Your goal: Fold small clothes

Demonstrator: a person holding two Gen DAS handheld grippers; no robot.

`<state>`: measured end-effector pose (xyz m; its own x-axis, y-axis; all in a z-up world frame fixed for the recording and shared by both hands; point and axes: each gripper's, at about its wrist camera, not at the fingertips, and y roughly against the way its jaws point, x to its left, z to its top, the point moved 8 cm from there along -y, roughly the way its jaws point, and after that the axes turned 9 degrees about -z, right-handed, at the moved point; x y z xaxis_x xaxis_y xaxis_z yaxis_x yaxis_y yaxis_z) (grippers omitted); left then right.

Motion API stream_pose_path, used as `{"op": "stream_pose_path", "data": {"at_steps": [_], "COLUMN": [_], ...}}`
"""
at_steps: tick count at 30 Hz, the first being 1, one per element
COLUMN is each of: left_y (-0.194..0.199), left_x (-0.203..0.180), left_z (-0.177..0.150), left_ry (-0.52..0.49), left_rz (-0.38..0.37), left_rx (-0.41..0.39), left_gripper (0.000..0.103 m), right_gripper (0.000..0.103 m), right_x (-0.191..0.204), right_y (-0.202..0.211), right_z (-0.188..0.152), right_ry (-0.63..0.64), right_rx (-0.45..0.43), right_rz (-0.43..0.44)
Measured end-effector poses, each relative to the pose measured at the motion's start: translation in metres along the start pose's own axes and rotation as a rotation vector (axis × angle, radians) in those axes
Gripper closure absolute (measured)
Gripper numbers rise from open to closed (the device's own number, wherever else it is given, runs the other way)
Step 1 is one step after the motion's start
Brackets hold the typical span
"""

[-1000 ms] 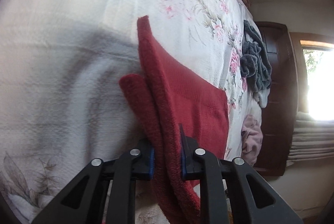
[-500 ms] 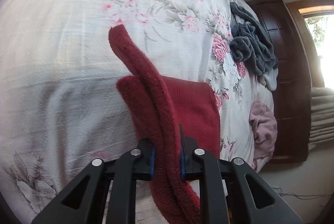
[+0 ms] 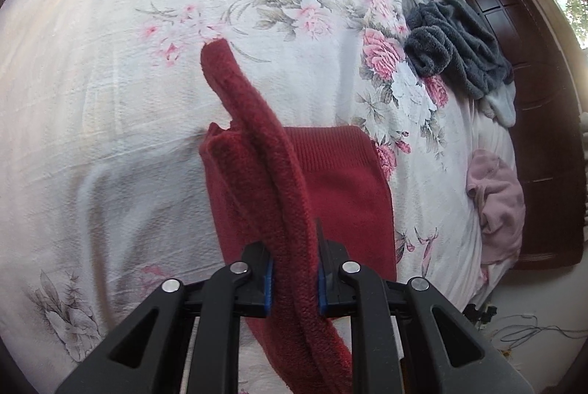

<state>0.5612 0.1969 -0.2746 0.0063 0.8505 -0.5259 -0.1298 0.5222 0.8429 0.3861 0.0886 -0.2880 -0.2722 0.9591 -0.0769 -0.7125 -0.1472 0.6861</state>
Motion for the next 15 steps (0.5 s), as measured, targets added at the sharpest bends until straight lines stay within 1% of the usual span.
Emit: {"op": "stream_pose_path", "data": {"at_steps": [5, 15], "left_y": [-0.016, -0.055], "left_x": [-0.021, -0.056], "left_z": [-0.001, 0.000], "left_ry": [-0.014, -0.047], "left_rz": [0.037, 0.099], "left_rx": [0.012, 0.046], "left_gripper": [0.087, 0.087], "right_gripper": [0.093, 0.093], "right_x": [-0.021, -0.063], "right_y": [-0.001, -0.005], "right_z": [-0.007, -0.026], "right_ry": [-0.059, -0.131], "right_rx": [0.014, 0.033], "right_rz": [0.008, 0.001]}}
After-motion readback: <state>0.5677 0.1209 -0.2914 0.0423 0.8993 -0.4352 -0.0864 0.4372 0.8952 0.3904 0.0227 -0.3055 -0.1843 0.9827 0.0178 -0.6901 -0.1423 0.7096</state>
